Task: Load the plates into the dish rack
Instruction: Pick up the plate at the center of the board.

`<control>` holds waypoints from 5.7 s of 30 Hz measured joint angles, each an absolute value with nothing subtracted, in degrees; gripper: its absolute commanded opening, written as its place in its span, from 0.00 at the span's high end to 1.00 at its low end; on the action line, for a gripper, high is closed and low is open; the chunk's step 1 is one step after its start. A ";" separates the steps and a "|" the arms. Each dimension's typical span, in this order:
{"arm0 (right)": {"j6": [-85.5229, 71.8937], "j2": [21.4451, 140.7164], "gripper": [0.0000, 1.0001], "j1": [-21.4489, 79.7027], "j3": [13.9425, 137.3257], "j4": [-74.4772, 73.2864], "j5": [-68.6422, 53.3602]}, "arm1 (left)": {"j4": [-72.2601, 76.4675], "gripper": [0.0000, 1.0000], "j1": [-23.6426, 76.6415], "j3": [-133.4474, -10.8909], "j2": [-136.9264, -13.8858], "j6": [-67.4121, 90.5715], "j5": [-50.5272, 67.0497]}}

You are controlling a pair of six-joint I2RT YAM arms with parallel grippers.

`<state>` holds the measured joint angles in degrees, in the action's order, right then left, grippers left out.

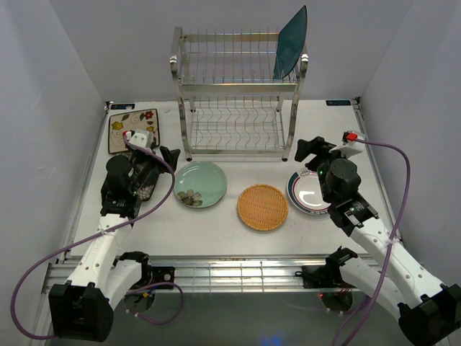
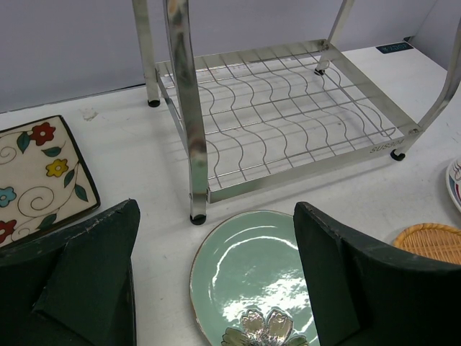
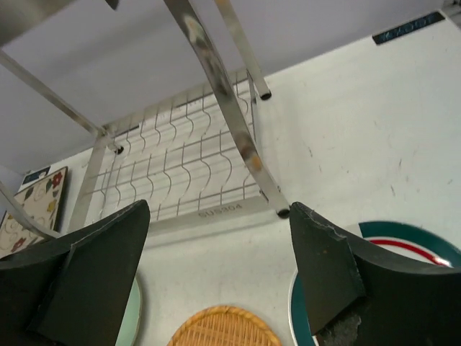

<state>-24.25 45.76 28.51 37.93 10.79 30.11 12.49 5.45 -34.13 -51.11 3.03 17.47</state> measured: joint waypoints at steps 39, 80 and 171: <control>-59.55 50.48 0.18 28.45 30.55 -10.22 21.39 | 13.37 0.02 6.07 -34.13 -55.02 1.39 39.92; -23.51 51.07 0.92 28.42 31.64 -11.57 1.21 | -8.05 0.02 30.50 -67.94 -104.95 -3.18 36.75; -10.31 60.47 0.09 31.75 24.40 26.24 -14.41 | -4.23 1.00 30.81 -52.84 -83.09 -4.56 24.36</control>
